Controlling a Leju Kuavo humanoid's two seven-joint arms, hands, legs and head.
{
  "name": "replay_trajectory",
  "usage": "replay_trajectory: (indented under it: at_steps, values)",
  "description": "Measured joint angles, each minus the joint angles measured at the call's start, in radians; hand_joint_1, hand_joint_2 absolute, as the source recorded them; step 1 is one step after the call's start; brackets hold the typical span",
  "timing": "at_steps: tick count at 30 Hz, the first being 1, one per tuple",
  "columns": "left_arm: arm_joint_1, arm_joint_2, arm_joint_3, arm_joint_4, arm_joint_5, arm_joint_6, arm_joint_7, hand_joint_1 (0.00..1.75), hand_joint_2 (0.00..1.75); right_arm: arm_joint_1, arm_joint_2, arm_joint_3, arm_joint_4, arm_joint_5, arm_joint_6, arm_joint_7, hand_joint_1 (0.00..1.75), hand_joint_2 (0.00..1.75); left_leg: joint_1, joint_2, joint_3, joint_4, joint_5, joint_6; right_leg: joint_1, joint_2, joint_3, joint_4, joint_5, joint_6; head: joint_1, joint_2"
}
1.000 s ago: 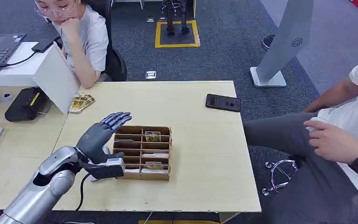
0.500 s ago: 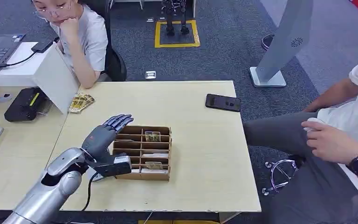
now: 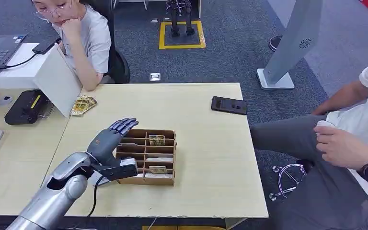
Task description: Pass the card to the sensor for recognition and then transmit it.
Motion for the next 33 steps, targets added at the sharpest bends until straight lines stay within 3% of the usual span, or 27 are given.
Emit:
replay_trajectory:
  at_steps: [8,9,10,11,33]
  values:
    - [0.000,-0.006,0.000,0.002,0.020,0.002,-0.003,0.00,1.75,-0.001,0.003,0.000,0.000,0.006,0.000,0.003,0.00,1.75,0.000,0.000,0.000,0.000,0.000,0.000,0.000,0.000,0.000,0.000,0.000,0.000,0.000,0.000]
    - [0.000,-0.007,0.000,0.002,0.020,0.002,-0.003,1.01,1.75,-0.001,0.003,0.000,0.000,0.006,0.000,0.003,0.00,1.75,0.000,0.000,0.000,0.000,0.000,0.000,0.000,0.000,0.000,0.000,0.000,0.000,0.000,0.000]
    - [0.000,-0.008,0.000,0.003,0.023,0.002,-0.003,1.59,1.75,-0.001,0.003,0.000,0.000,0.006,0.000,0.003,0.00,1.75,0.000,0.000,0.000,0.000,0.000,0.000,0.000,0.000,0.000,0.000,0.000,0.000,0.000,0.000]
    - [0.000,-0.009,0.000,0.003,0.026,0.002,-0.003,1.75,1.75,-0.002,0.003,0.000,0.000,0.006,0.000,0.003,0.00,1.75,0.000,0.000,0.000,0.000,0.000,0.000,0.000,0.000,0.000,0.000,0.000,0.000,0.000,0.000]
    - [-0.014,-0.009,0.000,0.003,0.030,-0.001,-0.008,1.75,1.75,-0.002,0.003,0.000,0.000,0.011,0.000,0.003,0.00,1.75,0.000,0.000,0.000,0.000,0.000,0.000,0.000,0.000,0.000,0.000,0.000,0.000,0.000,0.000]
